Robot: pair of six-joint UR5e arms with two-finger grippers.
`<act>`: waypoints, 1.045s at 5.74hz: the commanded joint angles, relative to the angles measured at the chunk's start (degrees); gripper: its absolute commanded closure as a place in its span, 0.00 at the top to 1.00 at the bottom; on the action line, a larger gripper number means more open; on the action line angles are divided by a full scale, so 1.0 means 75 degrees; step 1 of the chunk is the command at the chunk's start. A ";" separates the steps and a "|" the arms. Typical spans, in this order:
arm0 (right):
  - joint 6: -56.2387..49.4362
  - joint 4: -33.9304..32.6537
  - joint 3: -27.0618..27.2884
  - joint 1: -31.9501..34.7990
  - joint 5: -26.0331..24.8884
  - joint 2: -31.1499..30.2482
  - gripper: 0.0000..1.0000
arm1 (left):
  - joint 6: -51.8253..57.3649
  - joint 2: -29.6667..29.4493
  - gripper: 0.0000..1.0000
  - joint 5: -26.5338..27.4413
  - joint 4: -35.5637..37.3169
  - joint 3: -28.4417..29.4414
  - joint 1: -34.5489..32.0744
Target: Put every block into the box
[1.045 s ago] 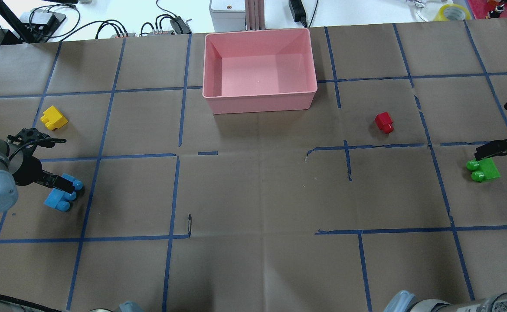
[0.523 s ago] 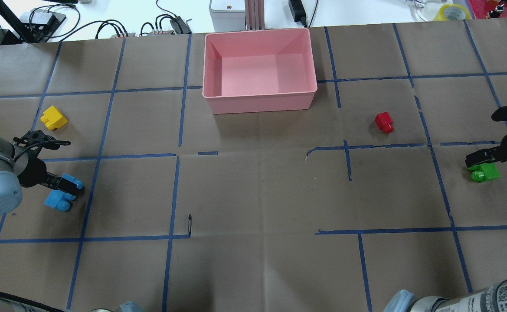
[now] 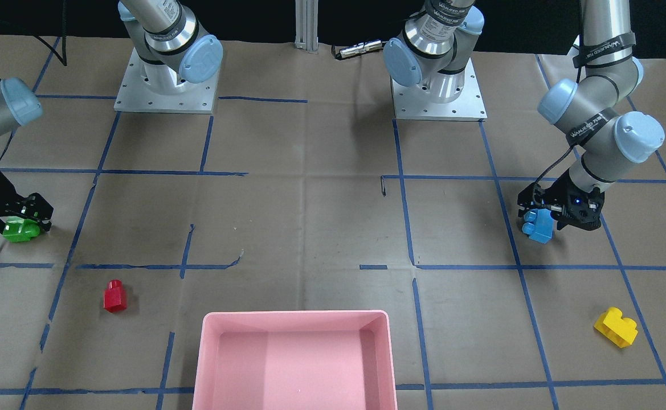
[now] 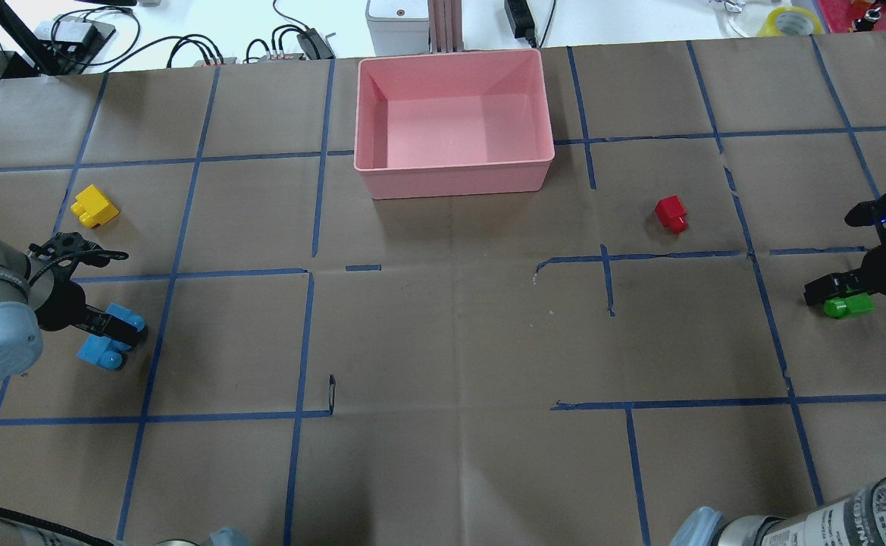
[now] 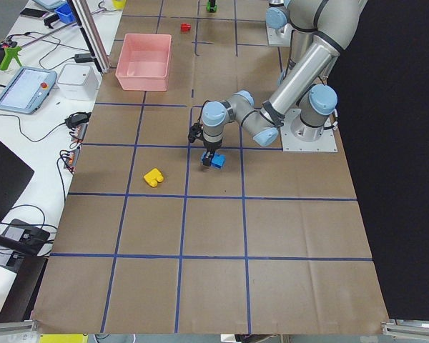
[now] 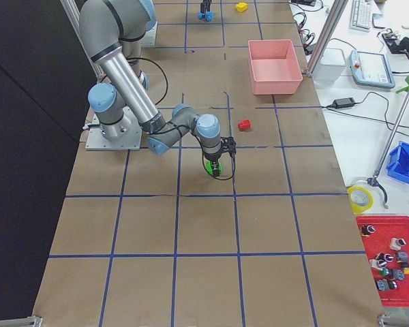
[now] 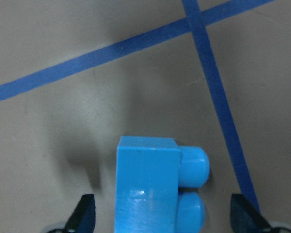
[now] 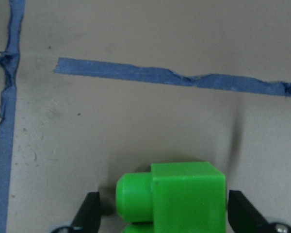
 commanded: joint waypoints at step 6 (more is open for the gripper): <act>0.1082 0.4158 -0.2211 0.0908 -0.0933 -0.1800 0.03 | 0.0152 0.0061 0.00 0.0306 -0.0066 0.0570 -0.0022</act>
